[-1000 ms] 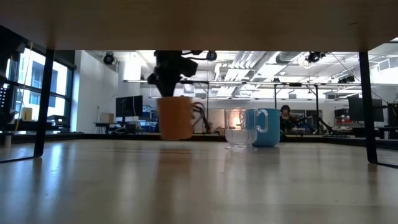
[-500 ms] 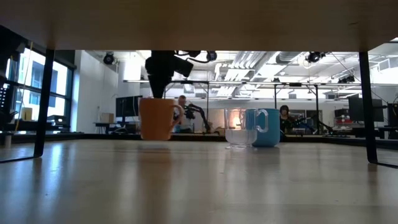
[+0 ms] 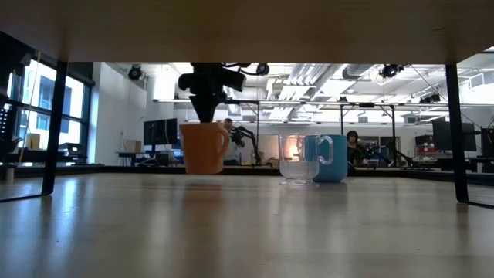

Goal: Stack small to large cups/mugs on shelf
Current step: Put the orange mug on the shelf

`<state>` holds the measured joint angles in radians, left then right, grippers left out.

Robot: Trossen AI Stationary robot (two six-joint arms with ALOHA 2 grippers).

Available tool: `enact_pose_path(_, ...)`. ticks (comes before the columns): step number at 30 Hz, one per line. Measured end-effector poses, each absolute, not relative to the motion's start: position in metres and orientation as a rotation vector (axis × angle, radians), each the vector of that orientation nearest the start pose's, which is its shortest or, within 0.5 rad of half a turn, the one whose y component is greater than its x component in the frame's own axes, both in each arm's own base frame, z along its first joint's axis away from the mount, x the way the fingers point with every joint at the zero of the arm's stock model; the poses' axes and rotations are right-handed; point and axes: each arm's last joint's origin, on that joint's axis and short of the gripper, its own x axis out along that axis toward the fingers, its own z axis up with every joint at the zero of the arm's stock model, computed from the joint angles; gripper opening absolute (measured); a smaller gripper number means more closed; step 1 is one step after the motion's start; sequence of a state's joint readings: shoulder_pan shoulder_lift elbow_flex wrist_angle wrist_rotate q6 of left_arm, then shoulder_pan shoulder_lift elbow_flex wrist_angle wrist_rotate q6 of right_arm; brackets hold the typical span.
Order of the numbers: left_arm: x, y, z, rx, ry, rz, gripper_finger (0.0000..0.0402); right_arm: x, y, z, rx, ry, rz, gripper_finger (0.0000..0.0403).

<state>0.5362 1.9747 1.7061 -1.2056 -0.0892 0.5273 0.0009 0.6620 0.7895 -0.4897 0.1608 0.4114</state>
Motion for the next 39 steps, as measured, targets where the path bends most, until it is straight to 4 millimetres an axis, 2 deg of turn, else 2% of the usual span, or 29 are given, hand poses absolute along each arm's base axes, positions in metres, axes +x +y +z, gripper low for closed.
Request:
enact_pose_path(16,0.3284,0.1974,0.2403,0.096,1.557,0.048,0.0025,0.1372,-0.0046,0.3223,0.369,0.324,-0.229,0.0067)
enact_pose_path(39,0.333,0.2,0.2365,0.13,1.53,0.027,0.0021,0.1372,-0.0046,0.3223,0.369,0.324,-0.23,0.0067)
